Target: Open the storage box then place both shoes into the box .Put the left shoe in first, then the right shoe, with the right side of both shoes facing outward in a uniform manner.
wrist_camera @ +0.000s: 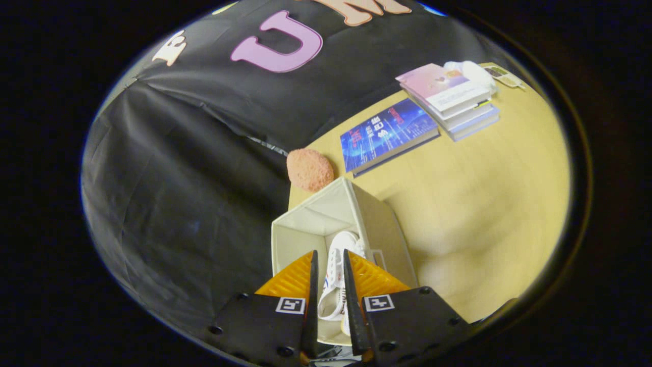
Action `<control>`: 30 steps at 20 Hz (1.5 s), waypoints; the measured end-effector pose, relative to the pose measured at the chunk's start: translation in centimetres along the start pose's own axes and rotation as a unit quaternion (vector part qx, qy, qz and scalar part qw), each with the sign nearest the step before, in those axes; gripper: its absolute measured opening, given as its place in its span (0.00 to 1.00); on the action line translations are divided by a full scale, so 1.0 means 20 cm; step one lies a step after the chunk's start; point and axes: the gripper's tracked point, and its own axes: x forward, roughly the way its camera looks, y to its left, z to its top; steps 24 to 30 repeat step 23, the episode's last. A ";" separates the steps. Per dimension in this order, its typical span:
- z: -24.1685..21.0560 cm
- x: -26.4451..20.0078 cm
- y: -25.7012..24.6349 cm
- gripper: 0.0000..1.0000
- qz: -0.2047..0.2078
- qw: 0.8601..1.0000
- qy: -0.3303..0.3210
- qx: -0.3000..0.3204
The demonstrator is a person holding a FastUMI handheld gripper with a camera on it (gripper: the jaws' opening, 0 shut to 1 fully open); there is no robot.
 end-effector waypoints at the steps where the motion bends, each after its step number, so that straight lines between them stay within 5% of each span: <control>1: 0.06 -0.04 -0.01 0.28 0.000 1.000 -0.018 -0.005; 7: 0.45 -0.40 -0.03 0.28 -0.024 0.984 -0.155 -0.083; 15: 0.82 -0.98 0.08 0.28 -0.057 0.927 -0.298 -0.219; 23: 0.94 -1.30 0.16 0.27 -0.045 0.911 -0.346 -0.222; 30: 0.94 -1.30 0.16 0.27 -0.045 0.911 -0.346 -0.222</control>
